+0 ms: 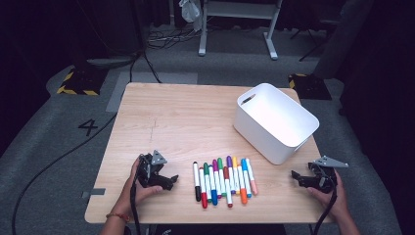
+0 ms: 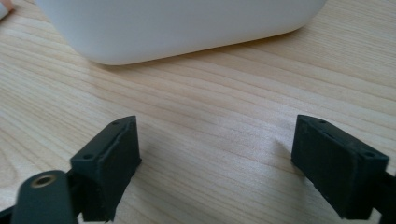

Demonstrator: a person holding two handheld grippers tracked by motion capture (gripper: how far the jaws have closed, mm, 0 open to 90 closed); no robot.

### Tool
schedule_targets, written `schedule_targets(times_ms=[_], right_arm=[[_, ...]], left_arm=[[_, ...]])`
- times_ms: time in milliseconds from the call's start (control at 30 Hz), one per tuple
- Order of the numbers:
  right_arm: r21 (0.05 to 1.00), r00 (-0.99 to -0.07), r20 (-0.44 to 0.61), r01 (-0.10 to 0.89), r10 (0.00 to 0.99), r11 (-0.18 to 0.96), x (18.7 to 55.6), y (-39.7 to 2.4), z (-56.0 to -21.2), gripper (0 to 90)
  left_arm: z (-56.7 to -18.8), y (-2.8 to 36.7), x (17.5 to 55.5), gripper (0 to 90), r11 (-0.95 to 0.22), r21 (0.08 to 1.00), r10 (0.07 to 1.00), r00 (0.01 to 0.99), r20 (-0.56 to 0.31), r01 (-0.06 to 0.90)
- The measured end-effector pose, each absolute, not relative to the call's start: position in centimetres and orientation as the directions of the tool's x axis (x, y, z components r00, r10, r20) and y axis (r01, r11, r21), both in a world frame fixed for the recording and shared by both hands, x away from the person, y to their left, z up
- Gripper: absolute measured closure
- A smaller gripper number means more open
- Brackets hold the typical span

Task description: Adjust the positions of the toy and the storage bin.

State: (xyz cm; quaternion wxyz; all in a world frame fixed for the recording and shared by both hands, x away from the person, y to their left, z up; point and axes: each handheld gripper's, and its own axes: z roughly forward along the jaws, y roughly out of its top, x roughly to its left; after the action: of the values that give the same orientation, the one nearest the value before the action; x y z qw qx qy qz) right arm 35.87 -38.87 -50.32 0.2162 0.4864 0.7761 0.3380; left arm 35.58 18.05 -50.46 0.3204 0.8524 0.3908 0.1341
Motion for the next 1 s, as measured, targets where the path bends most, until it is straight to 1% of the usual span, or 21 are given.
schedule_targets(times_ms=[67,133,167,200,233,267,333,400,467,500,567,633,733,800,867,1000], right_arm=[[0.758,-0.426,-0.023,0.583,0.905,0.293,35.5,-38.8,-49.8,19.7],[0.790,-0.432,-0.028,0.542,0.901,0.285,35.1,-38.5,-48.9,20.0],[0.790,-0.432,-0.028,0.542,0.901,0.285,35.1,-38.5,-48.9,20.0],[0.817,-0.430,-0.041,0.506,0.902,0.278,34.7,-38.1,-47.7,21.5],[0.817,-0.430,-0.041,0.506,0.902,0.278,34.7,-38.1,-47.7,21.5],[0.832,-0.432,-0.052,0.479,0.900,0.278,34.5,-37.7,-46.7,21.7],[0.839,-0.431,-0.056,0.469,0.901,0.276,34.5,-37.6,-46.1,21.7],[0.869,-0.430,-0.040,0.430,0.902,0.243,34.3,-37.6,-43.9,22.1],[0.883,-0.423,-0.037,0.410,0.905,0.228,34.3,-37.7,-42.8,22.4],[0.883,-0.423,-0.037,0.410,0.905,0.228,34.3,-37.7,-42.8,22.4],[0.897,-0.410,-0.073,0.372,0.909,0.239,34.4,-37.9,-41.0,22.4],[0.908,-0.408,-0.071,0.352,0.910,0.228,34.5,-38.1,-39.9,22.4],[0.913,-0.402,-0.067,0.345,0.913,0.219,34.7,-38.3,-39.0,22.4],[0.910,-0.385,-0.081,0.347,0.919,0.226,35.1,-38.2,-37.6,22.4],[0.908,-0.383,-0.089,0.348,0.919,0.232,35.3,-38.1,-37.3,22.4],[0.899,-0.373,-0.090,0.369,0.924,0.237,36.9,-37.5,-36.2,22.7]], left_arm=[[-50.5,18.0,35.5,0.0,-0.487,0.652,0.754,0.656,-0.022,0.581],[-50.5,18.0,35.4,0.0,-0.486,0.652,0.756,0.654,-0.021,0.582],[-50.5,18.0,35.4,0.0,-0.486,0.652,0.756,0.654,-0.021,0.582],[-50.5,18.0,35.4,0.0,-0.486,0.652,0.756,0.655,-0.021,0.582],[-50.5,18.0,35.4,0.0,-0.486,0.652,0.756,0.655,-0.021,0.582],[-50.5,18.0,35.4,0.0,-0.483,0.653,0.758,0.652,-0.023,0.584],[-50.5,18.0,35.3,0.0,-0.484,0.652,0.757,0.653,-0.022,0.583],[-50.4,18.0,35.2,0.2,-0.487,0.650,0.756,0.654,-0.021,0.583],[-50.5,18.0,35.2,0.2,-0.483,0.653,0.758,0.652,-0.022,0.583],[-50.5,18.0,35.2,0.2,-0.483,0.653,0.758,0.652,-0.022,0.583],[-50.5,18.0,35.2,0.1,-0.483,0.652,0.757,0.653,-0.024,0.584],[-50.5,18.0,35.2,0.0,-0.485,0.651,0.755,0.655,-0.024,0.583],[-50.5,18.0,35.2,0.0,-0.486,0.651,0.755,0.656,-0.024,0.583],[-50.5,18.0,35.2,0.0,-0.489,0.652,0.751,0.660,-0.022,0.579],[-50.5,18.0,35.2,0.2,-0.491,0.653,0.750,0.661,-0.019,0.577],[-50.5,17.8,35.0,0.2,-0.492,0.652,0.748,0.663,-0.021,0.576]])
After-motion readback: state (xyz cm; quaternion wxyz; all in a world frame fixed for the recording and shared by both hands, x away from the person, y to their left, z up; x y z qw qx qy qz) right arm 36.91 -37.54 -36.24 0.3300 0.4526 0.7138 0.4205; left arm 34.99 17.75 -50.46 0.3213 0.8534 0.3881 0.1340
